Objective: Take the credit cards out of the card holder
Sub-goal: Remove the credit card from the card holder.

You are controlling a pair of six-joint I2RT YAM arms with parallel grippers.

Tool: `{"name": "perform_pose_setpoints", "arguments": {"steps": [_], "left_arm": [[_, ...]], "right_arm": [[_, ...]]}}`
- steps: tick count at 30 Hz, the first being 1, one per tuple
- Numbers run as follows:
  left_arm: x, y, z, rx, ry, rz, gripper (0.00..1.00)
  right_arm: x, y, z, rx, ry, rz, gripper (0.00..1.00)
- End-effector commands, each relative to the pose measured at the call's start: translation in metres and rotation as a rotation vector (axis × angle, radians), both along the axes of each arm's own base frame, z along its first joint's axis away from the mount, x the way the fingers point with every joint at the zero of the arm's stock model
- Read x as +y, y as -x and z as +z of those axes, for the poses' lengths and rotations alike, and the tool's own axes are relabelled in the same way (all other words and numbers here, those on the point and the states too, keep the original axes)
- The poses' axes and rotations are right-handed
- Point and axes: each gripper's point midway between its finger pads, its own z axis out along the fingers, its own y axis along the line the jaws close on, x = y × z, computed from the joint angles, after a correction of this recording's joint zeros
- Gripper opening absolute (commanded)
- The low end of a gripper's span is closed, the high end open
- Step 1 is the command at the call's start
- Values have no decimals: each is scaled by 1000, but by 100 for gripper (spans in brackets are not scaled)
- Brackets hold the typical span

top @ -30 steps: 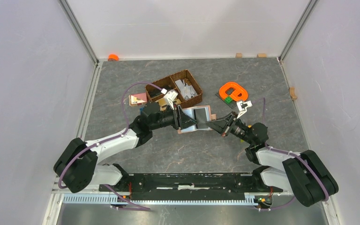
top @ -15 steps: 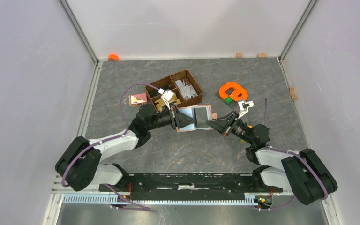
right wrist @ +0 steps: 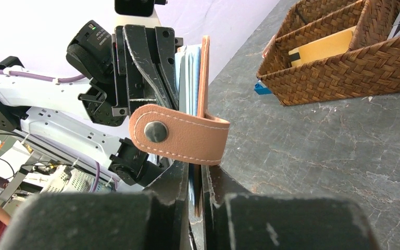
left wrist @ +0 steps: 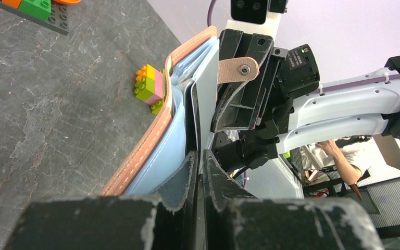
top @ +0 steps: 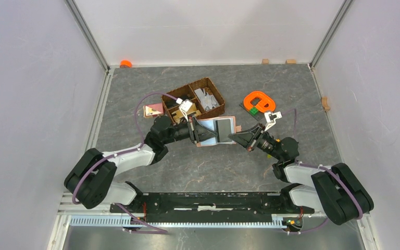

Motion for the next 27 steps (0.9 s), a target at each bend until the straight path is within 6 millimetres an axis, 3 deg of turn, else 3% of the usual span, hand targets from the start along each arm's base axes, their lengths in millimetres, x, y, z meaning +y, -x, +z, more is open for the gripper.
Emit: {"name": "perform_pose_setpoints", "arguments": {"steps": [1,5,12,13,17,19,23,26,27], "left_arm": [[-13,20,30,-61,78,-121,11],[-14,23,31,-58,89,-140,12],[-14,24,32,-59,95,-149,26],[-14,25,33,-62,99,-152,25],[-14,27,36,-71,113,-159,4],[-13,26,36,-73,112,-147,2],[-10,20,29,-58,85,-111,2],[-10,15,26,-47,68,-93,2],[-10,16,25,-45,64,-97,2]], "right_arm": [[13,12,12,-61,4,103,11],[15,13,12,-57,3,114,0],[18,19,18,-78,-13,140,0],[19,20,19,-79,-16,148,0],[19,20,19,-77,-17,145,0],[18,20,19,-77,-17,138,0],[10,15,16,-60,-28,96,16],[4,15,19,-65,-49,79,36],[4,15,20,-67,-49,83,36]]}}
